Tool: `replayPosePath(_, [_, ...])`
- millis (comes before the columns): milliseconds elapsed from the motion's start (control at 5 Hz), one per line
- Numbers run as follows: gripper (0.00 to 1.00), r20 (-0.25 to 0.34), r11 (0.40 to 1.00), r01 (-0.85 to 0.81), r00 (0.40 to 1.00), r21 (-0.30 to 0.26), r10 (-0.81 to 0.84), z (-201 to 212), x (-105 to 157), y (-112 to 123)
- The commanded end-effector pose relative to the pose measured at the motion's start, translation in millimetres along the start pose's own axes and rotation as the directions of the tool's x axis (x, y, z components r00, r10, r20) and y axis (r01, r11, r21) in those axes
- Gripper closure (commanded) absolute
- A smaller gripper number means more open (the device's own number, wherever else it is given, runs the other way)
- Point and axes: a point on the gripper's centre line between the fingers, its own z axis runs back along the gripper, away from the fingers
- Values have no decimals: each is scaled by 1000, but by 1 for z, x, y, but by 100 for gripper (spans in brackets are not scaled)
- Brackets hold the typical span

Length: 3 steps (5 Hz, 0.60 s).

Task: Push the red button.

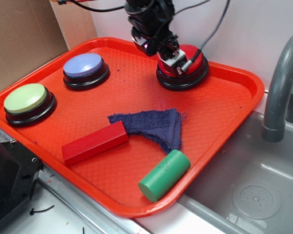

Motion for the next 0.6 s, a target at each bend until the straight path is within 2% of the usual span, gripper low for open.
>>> replayPosePath(0, [0, 40, 999, 14, 999, 42, -16, 5, 16, -2])
replayPosePath(200, [0, 77, 999, 16, 997, 47, -19, 24, 14, -1])
replayPosePath(400, [0, 75, 999, -1, 997, 53, -3, 57, 9, 3])
